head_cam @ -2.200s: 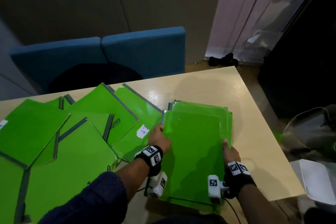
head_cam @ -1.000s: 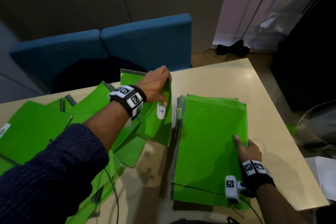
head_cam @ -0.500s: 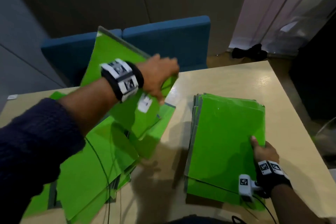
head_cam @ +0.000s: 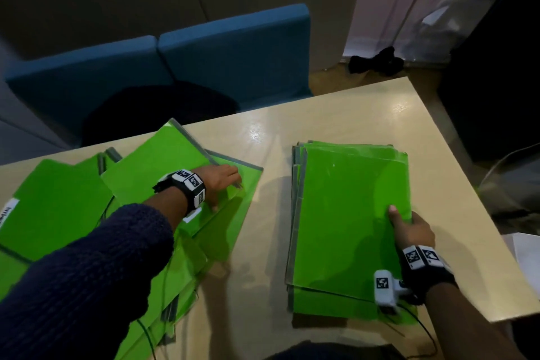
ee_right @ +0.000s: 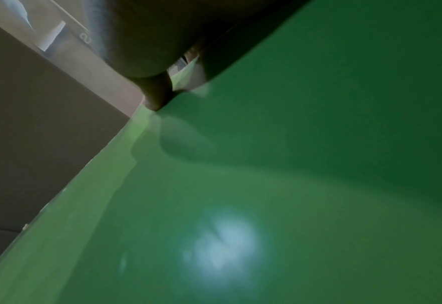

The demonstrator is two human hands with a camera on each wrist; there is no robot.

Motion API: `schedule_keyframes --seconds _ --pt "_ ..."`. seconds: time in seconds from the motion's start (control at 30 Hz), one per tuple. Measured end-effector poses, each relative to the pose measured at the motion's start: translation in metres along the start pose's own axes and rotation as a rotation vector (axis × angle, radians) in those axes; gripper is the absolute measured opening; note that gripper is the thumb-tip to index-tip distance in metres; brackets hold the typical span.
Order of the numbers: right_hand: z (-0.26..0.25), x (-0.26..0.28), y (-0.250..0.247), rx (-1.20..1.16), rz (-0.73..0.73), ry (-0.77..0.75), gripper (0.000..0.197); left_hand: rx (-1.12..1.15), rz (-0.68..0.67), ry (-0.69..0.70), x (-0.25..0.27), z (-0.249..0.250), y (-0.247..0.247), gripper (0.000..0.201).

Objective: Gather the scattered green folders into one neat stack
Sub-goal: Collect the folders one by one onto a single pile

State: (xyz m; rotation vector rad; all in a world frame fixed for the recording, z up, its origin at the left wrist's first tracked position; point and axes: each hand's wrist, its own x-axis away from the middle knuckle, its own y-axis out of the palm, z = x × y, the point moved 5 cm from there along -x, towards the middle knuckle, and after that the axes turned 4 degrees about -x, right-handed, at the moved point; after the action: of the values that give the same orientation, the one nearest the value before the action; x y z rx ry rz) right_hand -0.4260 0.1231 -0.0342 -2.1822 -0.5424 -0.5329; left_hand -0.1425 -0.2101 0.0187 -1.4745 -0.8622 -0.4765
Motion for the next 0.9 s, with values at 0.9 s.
schedule_keyframes --seconds 0.9 --pt "0.006 -0.004 0.001 -0.047 -0.060 -0.010 0.053 0.770 0.729 -0.086 0.100 -0.015 -0.204 0.021"
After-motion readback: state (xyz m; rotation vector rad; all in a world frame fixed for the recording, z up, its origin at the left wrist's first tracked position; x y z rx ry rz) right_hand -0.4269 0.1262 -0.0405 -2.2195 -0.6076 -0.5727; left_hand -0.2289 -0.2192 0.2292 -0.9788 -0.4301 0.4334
